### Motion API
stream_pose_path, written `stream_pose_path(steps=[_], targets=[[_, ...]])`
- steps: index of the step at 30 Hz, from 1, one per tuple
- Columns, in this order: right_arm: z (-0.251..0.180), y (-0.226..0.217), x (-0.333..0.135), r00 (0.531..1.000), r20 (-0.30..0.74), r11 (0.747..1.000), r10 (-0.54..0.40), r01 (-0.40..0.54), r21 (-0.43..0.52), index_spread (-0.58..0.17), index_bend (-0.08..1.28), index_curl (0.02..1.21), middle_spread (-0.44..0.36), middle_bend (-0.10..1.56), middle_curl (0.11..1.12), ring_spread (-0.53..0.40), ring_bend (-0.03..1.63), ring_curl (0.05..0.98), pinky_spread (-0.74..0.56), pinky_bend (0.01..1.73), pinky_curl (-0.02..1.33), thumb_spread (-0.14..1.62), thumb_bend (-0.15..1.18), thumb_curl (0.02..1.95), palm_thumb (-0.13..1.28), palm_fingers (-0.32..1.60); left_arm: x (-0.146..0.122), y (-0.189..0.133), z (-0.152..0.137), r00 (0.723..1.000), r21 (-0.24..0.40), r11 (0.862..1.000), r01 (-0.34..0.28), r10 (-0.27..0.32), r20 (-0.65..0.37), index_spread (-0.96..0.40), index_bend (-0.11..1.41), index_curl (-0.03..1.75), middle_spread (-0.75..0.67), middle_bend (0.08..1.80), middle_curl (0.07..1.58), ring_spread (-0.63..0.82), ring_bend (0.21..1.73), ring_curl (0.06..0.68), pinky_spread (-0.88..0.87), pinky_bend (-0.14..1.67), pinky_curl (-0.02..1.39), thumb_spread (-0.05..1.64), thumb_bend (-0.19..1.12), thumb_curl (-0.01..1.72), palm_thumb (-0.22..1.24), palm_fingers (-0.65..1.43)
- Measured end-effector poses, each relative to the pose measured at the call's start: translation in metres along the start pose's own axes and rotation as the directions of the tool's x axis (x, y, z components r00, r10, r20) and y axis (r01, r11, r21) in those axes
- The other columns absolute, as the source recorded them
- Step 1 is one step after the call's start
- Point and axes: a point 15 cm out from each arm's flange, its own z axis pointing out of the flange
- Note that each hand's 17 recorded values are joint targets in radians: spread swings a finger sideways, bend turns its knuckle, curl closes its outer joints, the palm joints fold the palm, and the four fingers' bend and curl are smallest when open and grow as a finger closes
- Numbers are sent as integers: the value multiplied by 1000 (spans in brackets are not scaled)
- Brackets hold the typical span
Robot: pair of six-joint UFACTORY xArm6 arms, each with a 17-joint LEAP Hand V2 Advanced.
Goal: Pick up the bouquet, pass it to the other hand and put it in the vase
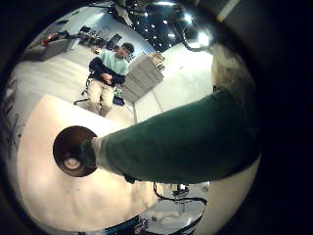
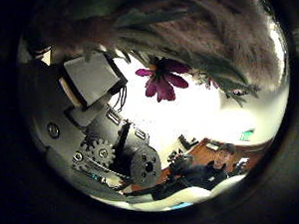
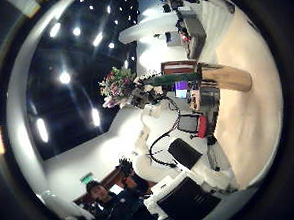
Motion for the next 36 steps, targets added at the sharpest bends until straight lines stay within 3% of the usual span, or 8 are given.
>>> stream_pose_path(steps=[2, 3, 4, 6, 9, 11, 21, 36], targets=[[1, 1, -2, 1000, 7, 1000, 0, 0, -6, -378, 150, 211, 104, 175, 268, 183, 353, 264, 390, 498, 311, 974, -26, 425, 712, -35, -9, -2, -1, 1000, 15, 1000, 11, -12, 23, -490, 180, 1447, -520, 777, 1022, -416, 1007, 472, -584, 779, 596, 668, -71, 694, 654, 324], [1, 2, -2, 1000, 8, 1000, -1, 1, -7, -376, 150, 214, 103, 176, 268, 183, 353, 264, 391, 499, 311, 974, -27, 426, 713, -35, -13, -1, -1, 999, 16, 1000, 19, -20, 30, -429, 194, 1353, -377, 605, 962, -213, 896, 462, -293, 572, 572, 773, -63, 622, 575, -31], [2, 2, -3, 1000, 10, 1000, -1, 1, -10, -376, 149, 214, 103, 176, 268, 183, 354, 264, 391, 499, 311, 973, -27, 426, 713, -35, -18, 0, -1, 999, 16, 999, 28, -29, 39, -375, 133, 1293, -258, 466, 900, -98, 857, 424, -150, 536, 540, 793, -60, 594, 555, -141], [2, 1, -4, 1000, 10, 1000, 0, 0, -10, -372, 150, 217, 103, 177, 267, 183, 352, 264, 391, 502, 313, 973, -27, 427, 713, -33, -27, 0, -3, 998, 23, 999, 43, -44, 51, -174, 38, 1096, 75, 264, 742, 188, 758, 342, 192, 478, 451, 830, -54, 520, 505, -233], [1, 1, -4, 1000, 11, 1000, -2, 2, -9, -371, 149, 221, 102, 179, 269, 182, 350, 263, 391, 500, 314, 973, -27, 426, 716, -32, -41, -6, -8, 996, 53, 996, 66, -69, 65, 85, 14, 780, 420, 154, 568, 444, 652, 279, 461, 432, 389, 818, -60, 432, 385, -290], [2, 2, -5, 1000, 11, 1000, 0, 0, -11, -370, 149, 221, 102, 178, 270, 182, 350, 263, 391, 500, 314, 973, -27, 425, 716, -32, -52, -8, -11, 994, 66, 994, 86, -90, 65, 149, 36, 665, 494, 149, 511, 500, 618, 261, 525, 405, 367, 809, -51, 407, 362, -274], [2, 4, -7, 1000, 14, 1000, -1, 1, -18, -370, 156, 232, 100, 175, 268, 184, 358, 265, 391, 495, 314, 973, -27, 423, 717, -27, -62, -8, -35, 992, 100, 990, 97, -105, 74, 192, 107, 254, 583, 149, 266, 621, 461, 202, 638, 293, 295, 766, -40, 343, 302, -182], [5, 13, -10, 999, 46, 999, 0, 3, -54, -358, 162, 250, 97, 178, 273, 174, 357, 265, 391, 480, 313, 973, -27, 422, 717, -14, -36, 29, -61, 989, 106, 991, 82, -94, 113, 164, 122, 155, 577, 160, 173, 632, 400, 197, 606, 239, 295, 768, -38, 330, 290, -145]])
